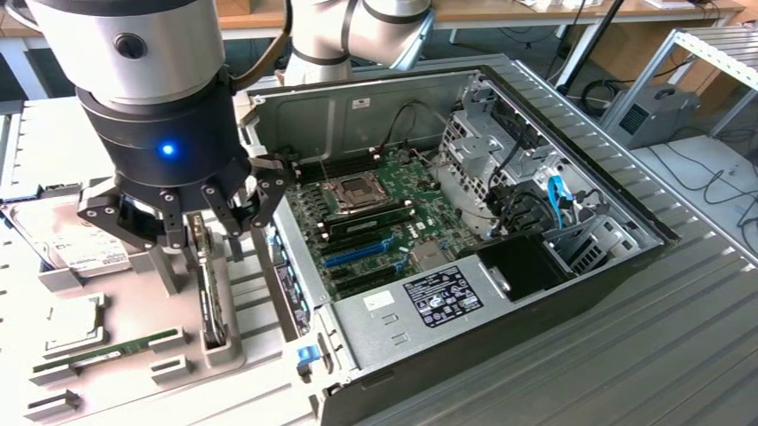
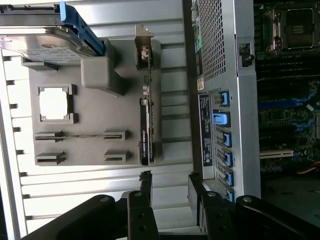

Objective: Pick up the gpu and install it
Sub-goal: 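Pick up the gpu and move the gpu toward the slot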

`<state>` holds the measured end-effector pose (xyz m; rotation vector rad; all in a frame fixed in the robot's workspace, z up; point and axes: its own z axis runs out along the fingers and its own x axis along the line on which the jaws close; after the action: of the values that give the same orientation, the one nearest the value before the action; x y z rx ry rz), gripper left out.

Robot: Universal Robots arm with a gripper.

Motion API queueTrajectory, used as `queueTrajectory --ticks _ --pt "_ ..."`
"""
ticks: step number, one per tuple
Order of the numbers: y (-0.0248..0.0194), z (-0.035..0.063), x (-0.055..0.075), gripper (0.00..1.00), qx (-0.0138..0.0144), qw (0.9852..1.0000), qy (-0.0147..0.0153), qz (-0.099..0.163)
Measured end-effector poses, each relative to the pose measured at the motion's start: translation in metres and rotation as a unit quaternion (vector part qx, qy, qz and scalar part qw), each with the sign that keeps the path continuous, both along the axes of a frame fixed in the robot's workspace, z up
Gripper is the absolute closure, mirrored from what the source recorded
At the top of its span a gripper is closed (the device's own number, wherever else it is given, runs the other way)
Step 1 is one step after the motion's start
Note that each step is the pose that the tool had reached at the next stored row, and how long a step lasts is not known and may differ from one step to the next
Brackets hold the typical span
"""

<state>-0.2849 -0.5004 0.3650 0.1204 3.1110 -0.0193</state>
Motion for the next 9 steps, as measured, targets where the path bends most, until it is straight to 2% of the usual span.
queueTrajectory --ticks 5,6,8,9 --pt "0.0 -0.0087 0.0 0.58 0.0 1.0 0.0 0.0" --pt "-0.0001 -0.013 0.0 0.58 0.0 1.0 0.0 0.0" --pt "-0.0001 -0.0134 0.0 0.58 0.0 1.0 0.0001 0.0" --pt "-0.0001 -0.0205 0.0 0.58 0.0 1.0 0.0 0.0"
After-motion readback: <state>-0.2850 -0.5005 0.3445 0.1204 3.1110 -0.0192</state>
